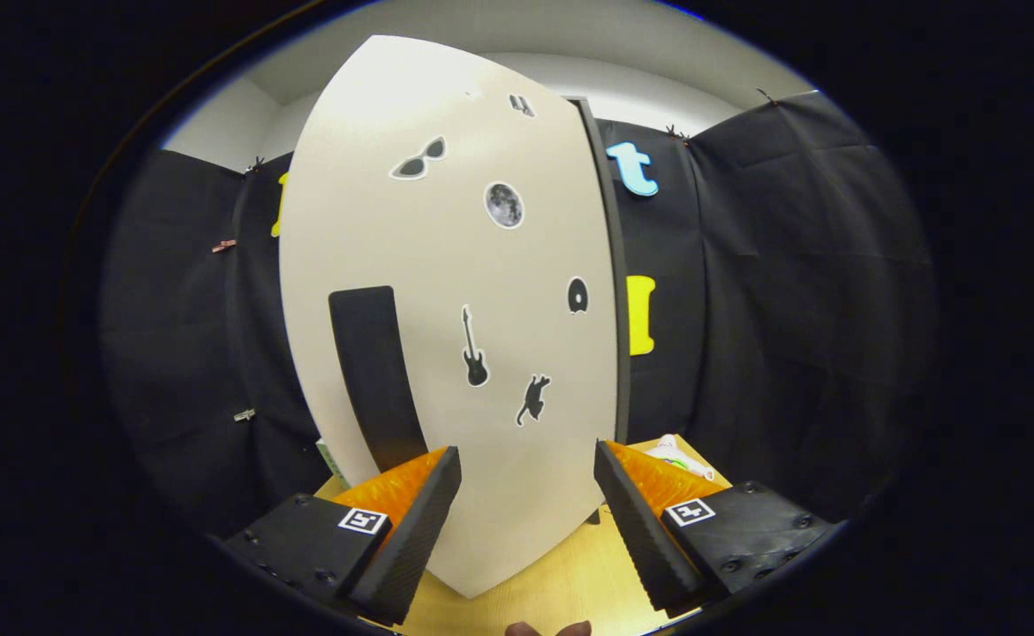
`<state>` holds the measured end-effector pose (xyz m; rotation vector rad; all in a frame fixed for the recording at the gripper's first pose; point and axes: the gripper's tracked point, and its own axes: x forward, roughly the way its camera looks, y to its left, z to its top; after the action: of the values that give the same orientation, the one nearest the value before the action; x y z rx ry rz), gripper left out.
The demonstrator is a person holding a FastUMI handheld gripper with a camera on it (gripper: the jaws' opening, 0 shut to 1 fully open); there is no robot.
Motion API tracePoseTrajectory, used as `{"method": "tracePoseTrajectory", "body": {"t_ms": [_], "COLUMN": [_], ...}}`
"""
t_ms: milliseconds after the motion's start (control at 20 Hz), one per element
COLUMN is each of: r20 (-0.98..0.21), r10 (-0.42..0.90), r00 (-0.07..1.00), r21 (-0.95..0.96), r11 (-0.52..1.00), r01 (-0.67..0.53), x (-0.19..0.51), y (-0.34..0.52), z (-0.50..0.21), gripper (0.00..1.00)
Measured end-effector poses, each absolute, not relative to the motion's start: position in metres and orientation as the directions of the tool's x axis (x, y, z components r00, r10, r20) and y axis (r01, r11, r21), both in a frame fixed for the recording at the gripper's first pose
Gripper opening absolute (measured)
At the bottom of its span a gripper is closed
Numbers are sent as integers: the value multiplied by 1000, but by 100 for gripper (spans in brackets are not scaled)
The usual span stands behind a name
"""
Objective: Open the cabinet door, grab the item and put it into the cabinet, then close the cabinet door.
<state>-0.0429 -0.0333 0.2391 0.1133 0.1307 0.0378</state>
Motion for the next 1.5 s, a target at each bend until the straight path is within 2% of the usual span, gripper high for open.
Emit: {"method": "tracePoseTrajectory", "body": {"t_ms": [350, 1500], "r20": [-110, -104], "r10": [96, 100], "r00": [989, 990], "r21": [102, 100], "r11": [991, 991], "r01": [-85, -89], "x": [-42, -54], "y": [4, -11], "z": [244, 245], "gripper": [98, 98]}}
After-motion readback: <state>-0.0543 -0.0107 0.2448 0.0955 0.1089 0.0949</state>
